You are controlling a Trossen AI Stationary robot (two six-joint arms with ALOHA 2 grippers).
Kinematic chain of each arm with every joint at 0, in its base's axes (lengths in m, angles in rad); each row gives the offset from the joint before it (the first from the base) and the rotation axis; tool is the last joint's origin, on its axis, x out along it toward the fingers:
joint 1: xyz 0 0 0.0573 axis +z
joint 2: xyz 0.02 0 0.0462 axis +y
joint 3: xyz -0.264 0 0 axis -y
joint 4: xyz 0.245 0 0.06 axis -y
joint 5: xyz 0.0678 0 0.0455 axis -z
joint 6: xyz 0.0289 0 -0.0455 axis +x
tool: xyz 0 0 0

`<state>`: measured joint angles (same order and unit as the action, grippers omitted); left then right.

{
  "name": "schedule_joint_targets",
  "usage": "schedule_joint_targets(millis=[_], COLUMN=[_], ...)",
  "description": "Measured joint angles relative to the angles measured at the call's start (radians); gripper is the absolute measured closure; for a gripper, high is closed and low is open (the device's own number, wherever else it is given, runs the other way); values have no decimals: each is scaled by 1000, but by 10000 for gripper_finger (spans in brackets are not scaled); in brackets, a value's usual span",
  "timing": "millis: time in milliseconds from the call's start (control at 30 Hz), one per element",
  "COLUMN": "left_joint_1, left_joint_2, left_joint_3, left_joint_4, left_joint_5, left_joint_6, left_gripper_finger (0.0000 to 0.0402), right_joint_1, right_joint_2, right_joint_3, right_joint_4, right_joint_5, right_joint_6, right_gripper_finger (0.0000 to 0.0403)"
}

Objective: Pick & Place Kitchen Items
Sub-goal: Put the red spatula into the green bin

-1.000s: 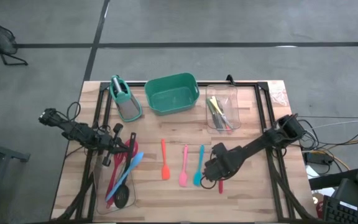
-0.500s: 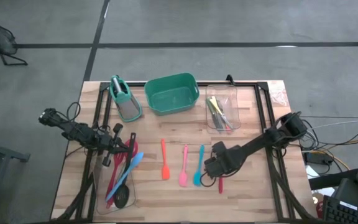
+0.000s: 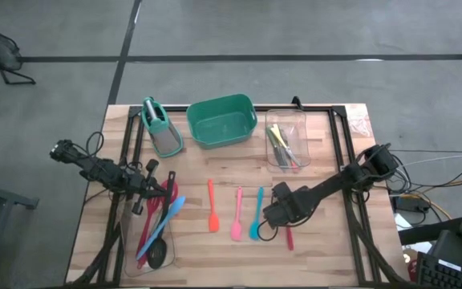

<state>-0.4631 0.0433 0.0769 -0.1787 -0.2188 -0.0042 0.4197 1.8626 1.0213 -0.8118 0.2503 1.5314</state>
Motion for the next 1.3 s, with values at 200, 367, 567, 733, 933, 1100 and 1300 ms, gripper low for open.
schedule_joint_targets(millis=[200,367,567,733,933,1100,1300], left_joint_1=[0,0,0,0,0,0,0], left_joint_2=[0,0,0,0,0,0,0], left_joint_3=[0,0,0,0,0,0,0], left_joint_4=[0,0,0,0,0,0,0], left_joint_5=[0,0,0,0,0,0,0], left_joint_6=[0,0,0,0,0,0,0], left_gripper_finger=[392,392,392,392,392,392,392], right_joint_1=[0,1,6,10,21,21,-31], right_joint_2=[-2,-2,3,5,2,1,0], right_joint_3=[12,40,84,143,231,325,420], right_joint_4=[-16,-67,-131,-90,-62,-63,-60], right_joint_5=[-4,3,30,57,158,264,435], right_joint_6=[-39,-51,-73,-105,-257,-467,-733], right_gripper_finger=[287,337,384,381,381,381,381])
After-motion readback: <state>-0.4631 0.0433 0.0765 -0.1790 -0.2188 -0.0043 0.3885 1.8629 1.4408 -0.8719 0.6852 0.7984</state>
